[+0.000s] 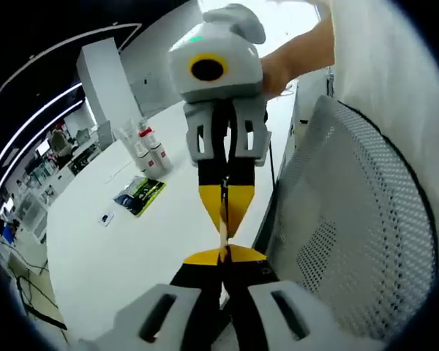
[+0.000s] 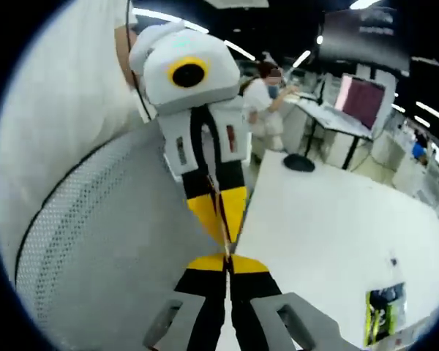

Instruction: Arrange the skincare products in the storage area until every visible bottle or jar stands upright without overlapping.

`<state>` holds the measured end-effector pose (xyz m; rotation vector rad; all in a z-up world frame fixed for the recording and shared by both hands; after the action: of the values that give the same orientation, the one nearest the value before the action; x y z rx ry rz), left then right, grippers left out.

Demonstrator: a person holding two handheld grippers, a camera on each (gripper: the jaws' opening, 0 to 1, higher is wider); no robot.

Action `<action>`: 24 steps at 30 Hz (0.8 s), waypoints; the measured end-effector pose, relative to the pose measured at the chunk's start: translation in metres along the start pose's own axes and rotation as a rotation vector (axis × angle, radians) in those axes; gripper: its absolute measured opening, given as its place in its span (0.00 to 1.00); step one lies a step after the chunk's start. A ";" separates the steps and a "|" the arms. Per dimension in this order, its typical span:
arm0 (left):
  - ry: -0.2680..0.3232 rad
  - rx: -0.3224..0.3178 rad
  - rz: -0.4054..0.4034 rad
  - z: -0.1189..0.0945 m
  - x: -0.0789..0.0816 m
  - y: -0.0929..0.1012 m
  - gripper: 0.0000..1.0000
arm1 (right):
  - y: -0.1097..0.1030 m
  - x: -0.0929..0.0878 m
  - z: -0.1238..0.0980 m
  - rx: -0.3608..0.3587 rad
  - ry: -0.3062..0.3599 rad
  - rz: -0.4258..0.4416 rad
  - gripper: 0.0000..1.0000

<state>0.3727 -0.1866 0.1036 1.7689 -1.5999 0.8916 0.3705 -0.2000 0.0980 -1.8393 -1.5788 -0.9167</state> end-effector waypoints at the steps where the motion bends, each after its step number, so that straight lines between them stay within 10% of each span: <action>1: -0.003 -0.037 -0.063 0.000 0.000 0.002 0.00 | -0.002 -0.001 -0.001 0.021 0.010 0.065 0.00; 11: 0.136 -0.131 -0.373 -0.017 0.027 -0.008 0.00 | 0.004 0.015 -0.022 0.072 0.207 0.283 0.00; 19: 0.267 -0.229 -0.619 -0.036 0.049 -0.020 0.00 | 0.032 0.065 -0.070 0.076 0.751 0.628 0.05; 24: 0.279 -0.245 -0.628 -0.035 0.053 -0.018 0.00 | 0.036 0.076 -0.062 0.019 0.741 0.594 0.10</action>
<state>0.3900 -0.1883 0.1671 1.7223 -0.8499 0.5741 0.4029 -0.2071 0.1967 -1.5385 -0.5489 -1.0950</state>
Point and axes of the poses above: the point that each gripper's makers call its tool centre point, and the gripper's own axes: z roughly forward along the fingers, y roughly to its right, x roughly out of its top, the point moved 1 cm from there along -z, roughly backward along the fingers, and after that the axes turned 7 degrees about -z, right-handed, at the moved point
